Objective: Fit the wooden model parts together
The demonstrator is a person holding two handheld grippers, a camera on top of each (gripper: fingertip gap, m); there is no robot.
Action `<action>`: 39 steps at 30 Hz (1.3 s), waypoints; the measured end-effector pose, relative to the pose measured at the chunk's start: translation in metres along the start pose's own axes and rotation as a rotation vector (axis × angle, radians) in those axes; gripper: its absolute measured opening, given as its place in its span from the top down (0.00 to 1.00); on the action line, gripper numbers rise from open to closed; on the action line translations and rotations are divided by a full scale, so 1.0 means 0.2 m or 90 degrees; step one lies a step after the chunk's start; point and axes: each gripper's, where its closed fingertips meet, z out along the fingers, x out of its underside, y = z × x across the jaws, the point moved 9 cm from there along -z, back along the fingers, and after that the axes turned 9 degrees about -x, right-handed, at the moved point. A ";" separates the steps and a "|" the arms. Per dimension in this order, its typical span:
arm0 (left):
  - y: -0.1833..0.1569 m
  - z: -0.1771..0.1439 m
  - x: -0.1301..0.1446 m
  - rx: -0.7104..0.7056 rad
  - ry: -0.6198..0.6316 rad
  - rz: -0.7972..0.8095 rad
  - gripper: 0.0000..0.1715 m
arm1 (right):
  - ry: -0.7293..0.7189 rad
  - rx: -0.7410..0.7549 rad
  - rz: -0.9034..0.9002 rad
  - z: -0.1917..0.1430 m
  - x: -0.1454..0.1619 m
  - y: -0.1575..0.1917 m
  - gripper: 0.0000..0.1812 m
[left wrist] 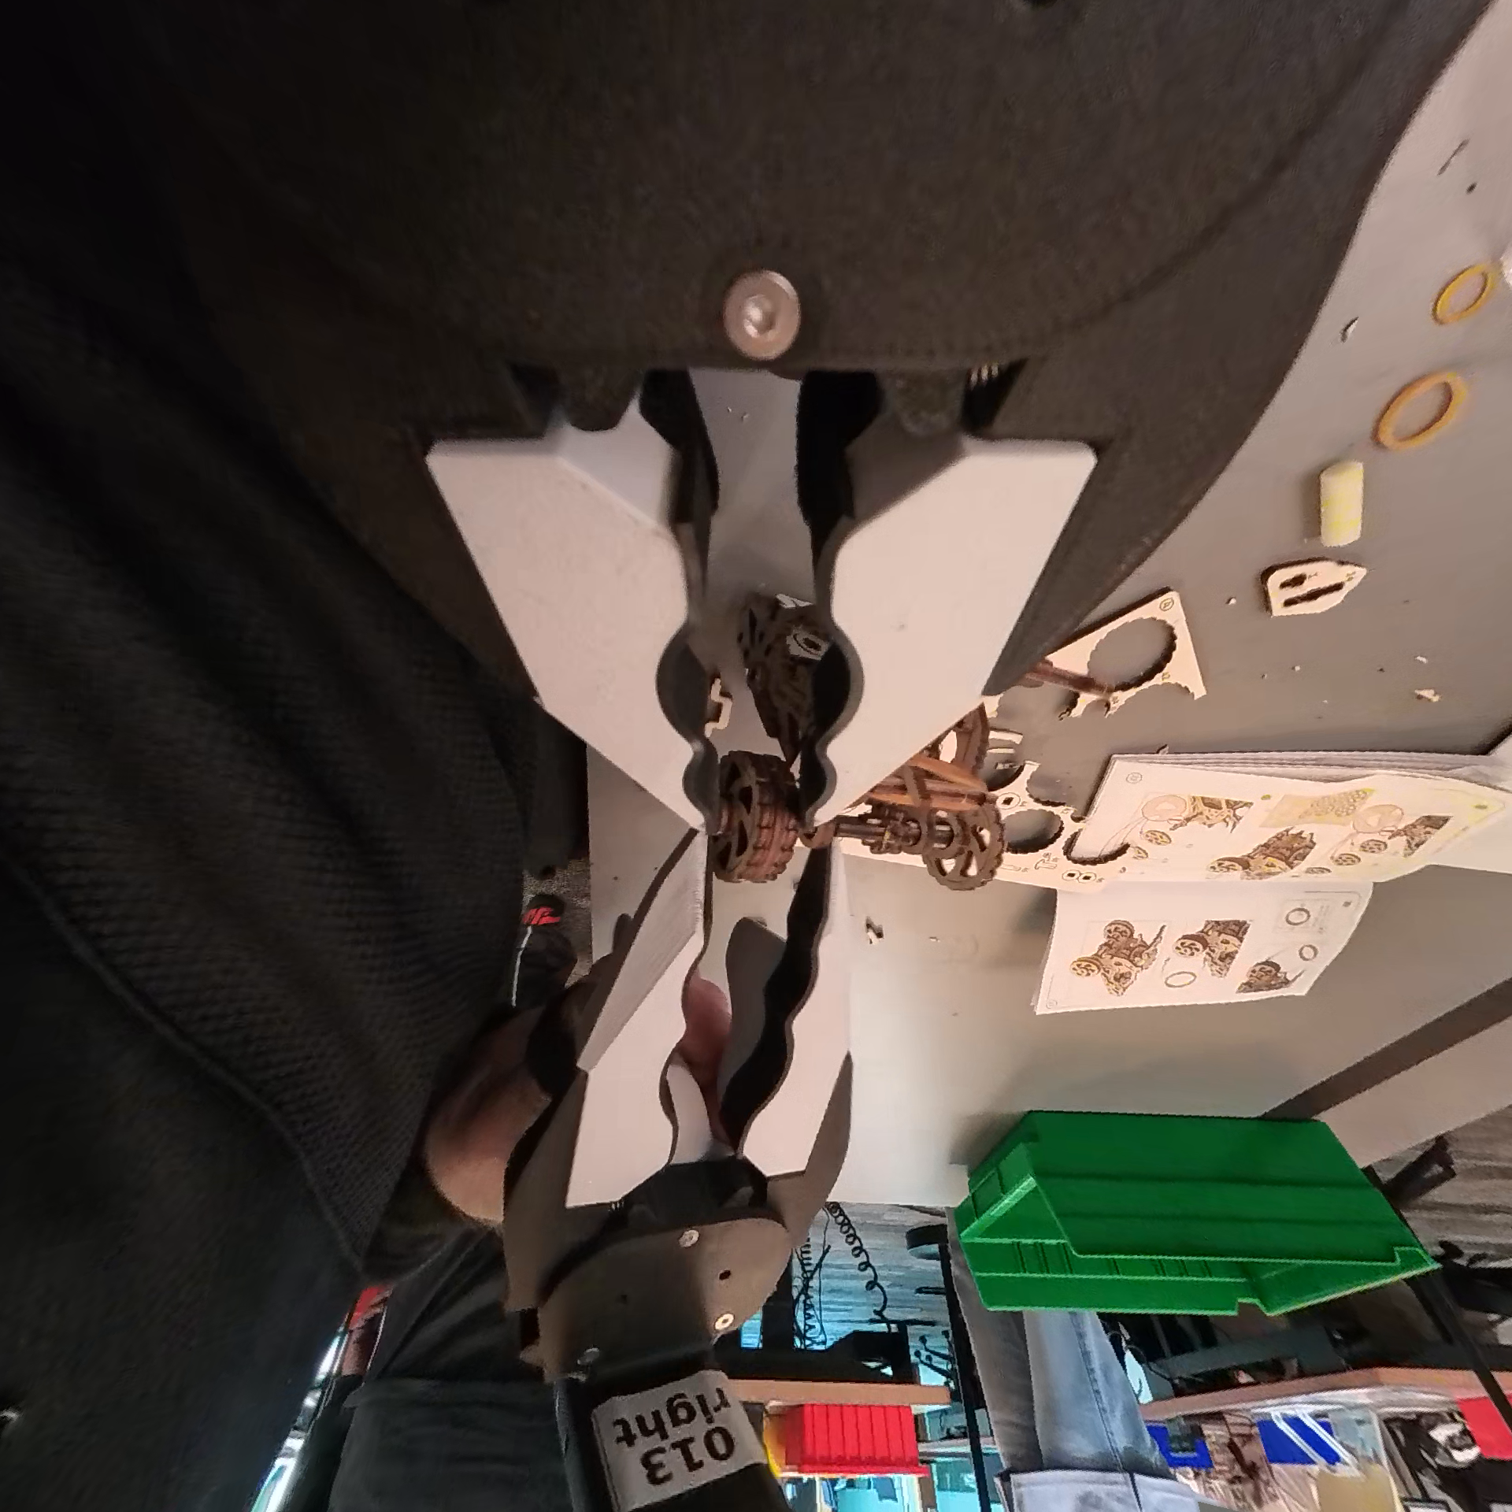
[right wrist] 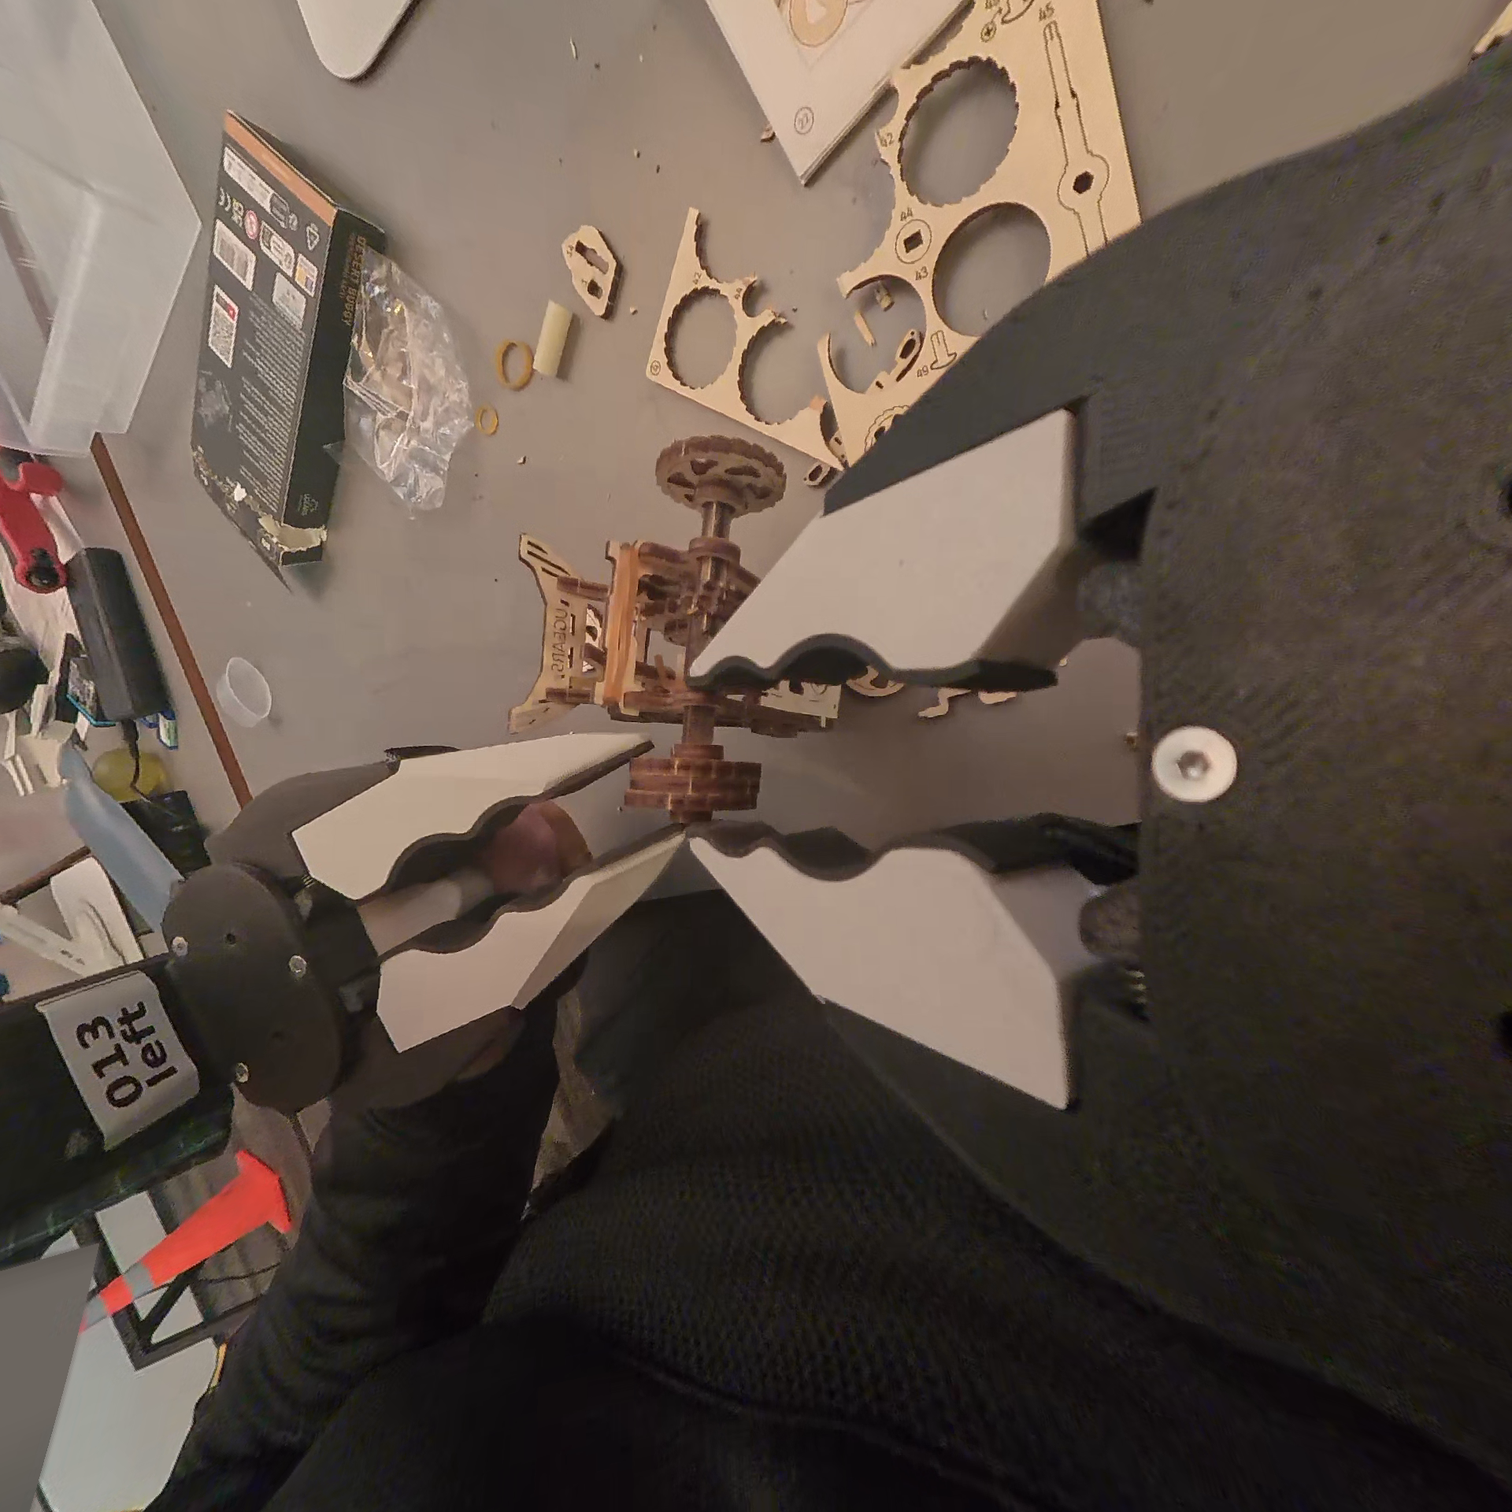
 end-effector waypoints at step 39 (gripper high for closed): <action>0.25 -0.04 -0.05 0.044 -0.044 -0.104 0.82 | -0.078 -0.035 0.092 -0.06 0.01 -0.11 0.84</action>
